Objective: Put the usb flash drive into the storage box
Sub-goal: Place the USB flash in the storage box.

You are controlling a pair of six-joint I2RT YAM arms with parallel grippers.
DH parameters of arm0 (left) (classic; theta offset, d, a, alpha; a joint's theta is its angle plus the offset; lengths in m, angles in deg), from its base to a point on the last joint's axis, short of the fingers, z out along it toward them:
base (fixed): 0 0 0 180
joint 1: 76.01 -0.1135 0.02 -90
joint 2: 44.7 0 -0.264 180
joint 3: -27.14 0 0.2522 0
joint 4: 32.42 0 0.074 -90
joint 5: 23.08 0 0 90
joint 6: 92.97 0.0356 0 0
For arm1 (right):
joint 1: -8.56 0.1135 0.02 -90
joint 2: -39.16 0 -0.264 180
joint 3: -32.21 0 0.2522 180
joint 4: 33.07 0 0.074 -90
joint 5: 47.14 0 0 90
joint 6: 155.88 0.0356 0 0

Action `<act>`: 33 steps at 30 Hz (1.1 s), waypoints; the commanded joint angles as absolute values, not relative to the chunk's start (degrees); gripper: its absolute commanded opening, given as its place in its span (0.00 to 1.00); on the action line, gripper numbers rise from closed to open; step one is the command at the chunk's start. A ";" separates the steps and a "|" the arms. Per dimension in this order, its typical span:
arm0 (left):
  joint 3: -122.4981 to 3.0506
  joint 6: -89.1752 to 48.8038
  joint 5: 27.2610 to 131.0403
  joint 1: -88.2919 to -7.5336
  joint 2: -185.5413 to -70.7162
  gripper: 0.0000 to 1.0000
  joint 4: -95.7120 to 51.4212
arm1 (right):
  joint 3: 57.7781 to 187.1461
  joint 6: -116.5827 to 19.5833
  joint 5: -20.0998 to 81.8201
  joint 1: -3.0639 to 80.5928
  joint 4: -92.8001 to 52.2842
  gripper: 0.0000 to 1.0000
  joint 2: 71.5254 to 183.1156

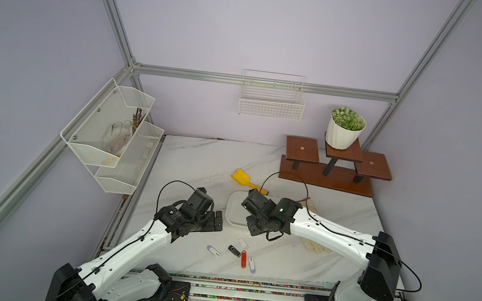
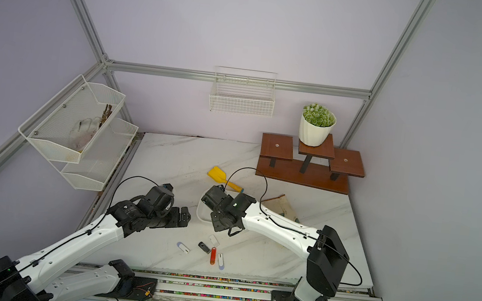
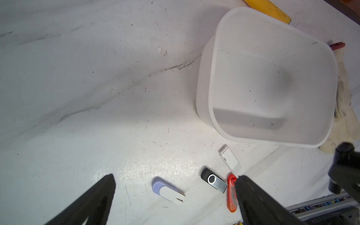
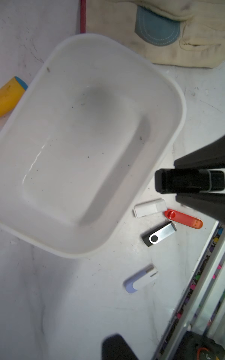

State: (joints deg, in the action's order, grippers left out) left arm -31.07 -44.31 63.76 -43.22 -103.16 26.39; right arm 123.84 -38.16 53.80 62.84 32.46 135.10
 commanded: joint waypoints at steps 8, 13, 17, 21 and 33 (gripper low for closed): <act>-32.56 -43.11 63.11 -36.56 -105.59 1.00 30.23 | 128.04 -45.24 51.82 55.79 25.65 0.04 148.21; -34.71 -42.65 61.46 -31.94 -110.75 1.00 32.16 | 129.55 -46.87 50.66 53.69 24.50 0.04 150.88; -36.72 -42.36 59.31 -27.64 -114.75 1.00 33.53 | 130.19 -48.34 50.14 52.89 24.03 0.03 153.18; -38.25 -42.60 57.84 -25.45 -118.20 1.00 35.40 | 130.15 -48.79 49.85 52.51 23.39 0.09 154.01; -40.19 -41.35 52.28 -20.73 -123.32 1.00 35.98 | 129.60 -49.53 49.69 51.20 22.97 0.40 154.05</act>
